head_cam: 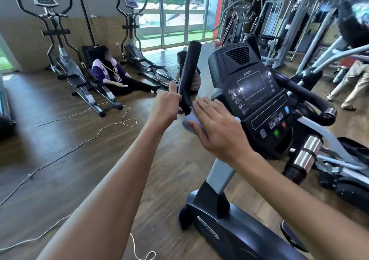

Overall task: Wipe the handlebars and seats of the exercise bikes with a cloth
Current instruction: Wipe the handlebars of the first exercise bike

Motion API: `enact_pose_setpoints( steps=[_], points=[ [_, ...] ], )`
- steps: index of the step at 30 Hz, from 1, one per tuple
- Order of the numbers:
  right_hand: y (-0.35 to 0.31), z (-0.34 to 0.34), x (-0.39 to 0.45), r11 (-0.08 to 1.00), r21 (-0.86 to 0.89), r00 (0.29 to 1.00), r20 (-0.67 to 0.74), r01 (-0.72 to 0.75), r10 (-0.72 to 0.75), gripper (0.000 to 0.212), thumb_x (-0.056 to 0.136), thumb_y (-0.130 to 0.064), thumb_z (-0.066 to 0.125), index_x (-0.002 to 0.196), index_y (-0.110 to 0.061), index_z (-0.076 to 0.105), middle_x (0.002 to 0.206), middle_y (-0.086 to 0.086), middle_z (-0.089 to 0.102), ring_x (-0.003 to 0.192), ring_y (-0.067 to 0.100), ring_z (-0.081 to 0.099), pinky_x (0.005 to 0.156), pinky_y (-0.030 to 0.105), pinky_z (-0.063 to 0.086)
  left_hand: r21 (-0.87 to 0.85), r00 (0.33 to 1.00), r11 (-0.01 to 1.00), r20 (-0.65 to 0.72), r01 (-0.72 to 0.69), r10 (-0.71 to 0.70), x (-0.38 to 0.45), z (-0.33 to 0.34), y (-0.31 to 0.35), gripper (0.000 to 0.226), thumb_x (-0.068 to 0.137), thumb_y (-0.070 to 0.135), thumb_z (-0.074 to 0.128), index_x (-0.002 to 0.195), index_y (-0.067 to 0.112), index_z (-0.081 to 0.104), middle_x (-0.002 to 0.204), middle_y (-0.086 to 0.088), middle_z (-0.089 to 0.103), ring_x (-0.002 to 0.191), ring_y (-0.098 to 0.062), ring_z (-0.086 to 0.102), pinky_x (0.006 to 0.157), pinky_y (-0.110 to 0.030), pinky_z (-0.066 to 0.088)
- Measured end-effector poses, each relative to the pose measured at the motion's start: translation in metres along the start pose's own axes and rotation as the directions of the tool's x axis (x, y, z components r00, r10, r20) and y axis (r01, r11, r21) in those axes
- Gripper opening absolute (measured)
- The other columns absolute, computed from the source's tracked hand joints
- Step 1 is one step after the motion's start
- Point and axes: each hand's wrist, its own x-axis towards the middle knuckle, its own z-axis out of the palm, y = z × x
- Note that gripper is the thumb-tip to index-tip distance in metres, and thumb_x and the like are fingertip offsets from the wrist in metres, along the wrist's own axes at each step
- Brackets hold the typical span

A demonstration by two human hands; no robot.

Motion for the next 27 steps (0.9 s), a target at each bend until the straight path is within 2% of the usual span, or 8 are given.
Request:
enact_pose_setpoints(
  steps=[3, 6, 10, 14, 18, 21, 23, 27],
  points=[
    [-0.001, 0.001, -0.012, 0.995, -0.059, 0.996, -0.041, 0.077, -0.08, 0.059, 0.109, -0.042, 0.033, 0.133, 0.003, 0.063, 0.139, 0.017, 0.062, 0.133, 0.031, 0.057, 0.115, 0.047, 0.041, 0.021, 0.999, 1.0, 0.05, -0.014, 0.013, -0.004, -0.003, -0.007, 0.043, 0.109, 0.034, 0.031, 0.109, 0.011, 0.067, 0.11, -0.01, 0.074, 0.088, -0.031, 0.074, 0.074, -0.04, 0.056],
    [-0.002, 0.013, 0.014, 0.997, -0.075, 0.995, -0.096, 0.023, -0.03, 0.055, 0.107, -0.041, 0.039, 0.124, 0.001, 0.07, 0.126, 0.016, 0.07, 0.119, 0.032, 0.065, 0.105, 0.045, 0.05, -0.004, 0.999, 1.0, 0.036, 0.019, -0.019, -0.006, -0.003, -0.007, 0.052, 0.109, 0.039, 0.032, 0.109, 0.003, 0.07, 0.114, -0.012, 0.073, 0.09, -0.032, 0.072, 0.081, -0.052, 0.062],
    [-0.01, 0.015, 0.046, 0.995, -0.027, 0.994, 0.049, -0.094, 0.095, 0.058, 0.101, -0.046, 0.034, 0.121, -0.007, 0.073, 0.122, 0.009, 0.073, 0.108, 0.031, 0.07, 0.082, 0.04, 0.057, 0.019, 1.0, 1.0, 0.0, 0.024, -0.024, -0.006, -0.005, -0.004, 0.057, 0.109, 0.04, 0.031, 0.107, 0.002, 0.073, 0.104, -0.018, 0.075, 0.096, -0.035, 0.071, 0.078, -0.051, 0.062],
    [-0.005, -0.007, -0.012, 1.0, -0.023, 0.995, -0.103, -0.02, 0.017, 0.046, 0.102, -0.04, 0.05, 0.122, -0.006, 0.072, 0.123, 0.007, 0.073, 0.109, 0.026, 0.07, 0.088, 0.038, 0.059, 0.052, 0.998, 0.998, 0.059, 0.022, -0.025, -0.008, -0.006, -0.011, 0.054, 0.109, 0.04, 0.027, 0.118, 0.009, 0.07, 0.119, -0.008, 0.072, 0.087, -0.029, 0.074, 0.084, -0.05, 0.058],
    [-0.003, -0.002, -0.01, 0.998, -0.045, 0.987, -0.155, -0.041, 0.034, 0.047, 0.101, -0.042, 0.049, 0.118, -0.005, 0.074, 0.118, 0.007, 0.075, 0.103, 0.027, 0.072, 0.082, 0.037, 0.059, 0.088, 1.0, 0.996, 0.031, -0.01, 0.007, -0.005, -0.003, -0.01, 0.052, 0.106, 0.043, 0.032, 0.091, 0.01, 0.069, 0.108, -0.014, 0.074, 0.084, -0.029, 0.074, 0.087, -0.051, 0.058],
    [-0.007, 0.01, 0.042, 0.992, -0.037, 0.993, -0.005, -0.122, 0.122, 0.056, 0.097, -0.048, 0.036, 0.114, -0.011, 0.075, 0.111, 0.005, 0.075, 0.092, 0.033, 0.071, 0.068, 0.038, 0.055, 0.227, 0.998, 0.973, -0.036, -0.048, 0.058, 0.0, 0.002, -0.002, 0.057, 0.109, 0.04, 0.034, 0.092, 0.001, 0.072, 0.102, -0.02, 0.073, 0.098, -0.035, 0.067, 0.086, -0.041, 0.052],
    [-0.009, 0.013, 0.055, 0.989, -0.073, 0.985, 0.104, -0.128, 0.135, 0.064, 0.092, -0.054, 0.025, 0.118, -0.017, 0.072, 0.114, 0.001, 0.073, 0.094, 0.033, 0.069, 0.066, 0.039, 0.052, 0.271, 0.995, 0.961, -0.06, -0.06, 0.08, 0.001, 0.005, 0.001, 0.057, 0.11, 0.04, 0.033, 0.099, 0.0, 0.071, 0.104, -0.018, 0.072, 0.104, -0.034, 0.065, 0.084, -0.037, 0.046],
    [-0.003, -0.002, 0.015, 0.992, 0.007, 0.991, 0.04, -0.127, 0.127, 0.056, 0.092, -0.058, 0.048, 0.125, -0.018, 0.068, 0.124, -0.004, 0.069, 0.094, 0.033, 0.069, 0.067, 0.041, 0.056, 0.329, 0.995, 0.943, -0.061, -0.054, 0.078, 0.0, 0.006, -0.003, 0.057, 0.111, 0.043, 0.029, 0.117, -0.001, 0.065, 0.124, -0.019, 0.066, 0.116, -0.037, 0.061, 0.096, -0.037, 0.044]
  ],
)
